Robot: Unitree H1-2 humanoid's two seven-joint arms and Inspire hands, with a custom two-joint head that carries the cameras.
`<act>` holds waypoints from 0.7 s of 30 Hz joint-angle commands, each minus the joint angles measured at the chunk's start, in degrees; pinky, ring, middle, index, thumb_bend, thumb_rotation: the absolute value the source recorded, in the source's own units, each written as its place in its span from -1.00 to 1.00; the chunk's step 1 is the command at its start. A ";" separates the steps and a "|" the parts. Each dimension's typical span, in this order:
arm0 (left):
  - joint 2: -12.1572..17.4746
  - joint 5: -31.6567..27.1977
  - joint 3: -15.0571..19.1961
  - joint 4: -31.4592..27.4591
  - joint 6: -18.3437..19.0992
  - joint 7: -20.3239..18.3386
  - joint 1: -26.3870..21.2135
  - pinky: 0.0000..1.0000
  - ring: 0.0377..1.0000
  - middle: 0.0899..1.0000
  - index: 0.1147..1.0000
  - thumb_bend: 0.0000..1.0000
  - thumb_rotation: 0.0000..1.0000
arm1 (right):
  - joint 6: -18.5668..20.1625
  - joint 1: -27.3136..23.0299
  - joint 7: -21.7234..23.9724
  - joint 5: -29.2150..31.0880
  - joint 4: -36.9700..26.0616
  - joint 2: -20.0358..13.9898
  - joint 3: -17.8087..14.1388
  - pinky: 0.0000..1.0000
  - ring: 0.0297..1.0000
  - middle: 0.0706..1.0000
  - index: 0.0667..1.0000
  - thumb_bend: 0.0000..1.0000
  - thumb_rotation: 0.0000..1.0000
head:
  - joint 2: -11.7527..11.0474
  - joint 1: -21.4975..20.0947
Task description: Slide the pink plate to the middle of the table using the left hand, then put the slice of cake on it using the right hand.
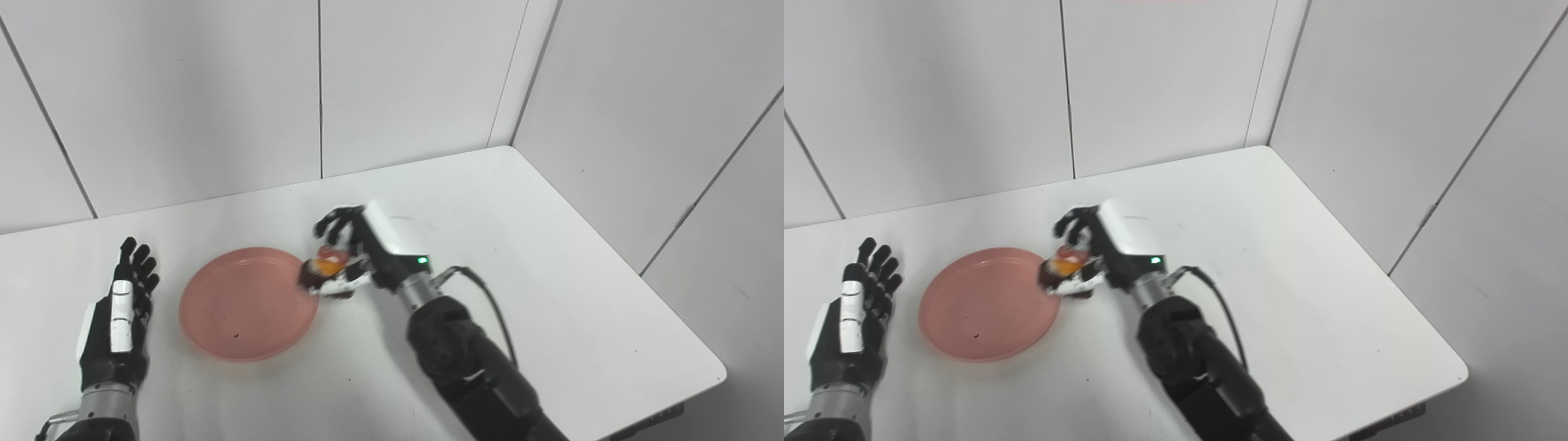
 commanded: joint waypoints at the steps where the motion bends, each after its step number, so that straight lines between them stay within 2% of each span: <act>1: -1.17 0.43 -0.41 0.88 0.69 0.72 2.98 1.00 0.99 1.00 1.00 0.34 0.96 | -4.04 -1.99 -1.79 -0.12 0.09 1.09 0.68 -0.47 -0.27 -0.14 -0.05 0.02 -1.00 | 0.05 0.28; 5: -1.73 1.00 -1.03 -0.25 1.89 1.46 3.29 1.00 0.98 1.00 1.00 0.36 0.96 | -5.63 -2.93 -1.69 -0.75 2.56 2.97 2.58 -0.49 -0.28 -0.14 -0.04 0.02 -1.00 | 0.18 3.00; 8: -2.42 1.67 -1.46 -0.69 2.25 2.07 3.50 1.00 0.98 1.00 1.00 0.38 0.97 | -5.35 -3.63 0.19 -1.05 2.92 3.45 3.57 -0.45 -0.25 -0.10 -0.06 0.02 -1.00 | 0.49 7.32; 9: -2.59 1.81 -1.62 -0.90 2.47 2.13 3.56 1.00 0.99 1.00 1.00 0.39 0.99 | -5.44 -3.82 0.43 -1.22 3.05 3.51 3.89 -0.42 -0.24 -0.08 -0.06 0.02 -1.00 | 0.49 7.32; 10: -2.73 2.02 -2.02 -1.17 2.92 2.02 3.63 1.00 1.00 1.00 1.00 0.39 0.99 | -5.73 -4.04 0.64 -1.33 3.25 3.44 4.22 -0.40 -0.23 -0.08 -0.06 0.02 -1.00 | 0.67 9.74; 11: -2.83 2.18 -2.30 -1.37 3.26 1.95 3.68 1.00 1.00 1.00 1.00 0.40 1.00 | -5.91 -4.18 0.81 -1.38 3.36 3.35 4.44 -0.38 -0.23 -0.09 -0.06 0.02 -1.00 | 0.68 10.07; 16: -3.13 2.99 -3.83 -1.13 4.19 1.74 3.17 1.00 1.00 1.00 1.00 0.44 1.00 | -7.81 -4.86 0.63 -1.55 4.98 2.67 5.51 -0.42 -0.27 -0.15 -0.03 0.02 -1.00 | 0.64 15.91; 21: -3.77 4.05 -4.55 -0.45 3.62 2.81 2.69 1.00 1.00 1.00 1.00 0.44 1.00 | -8.86 -5.00 0.64 -0.97 6.87 2.64 5.28 -0.42 -0.26 -0.14 -0.03 0.02 -1.00 | 0.65 18.65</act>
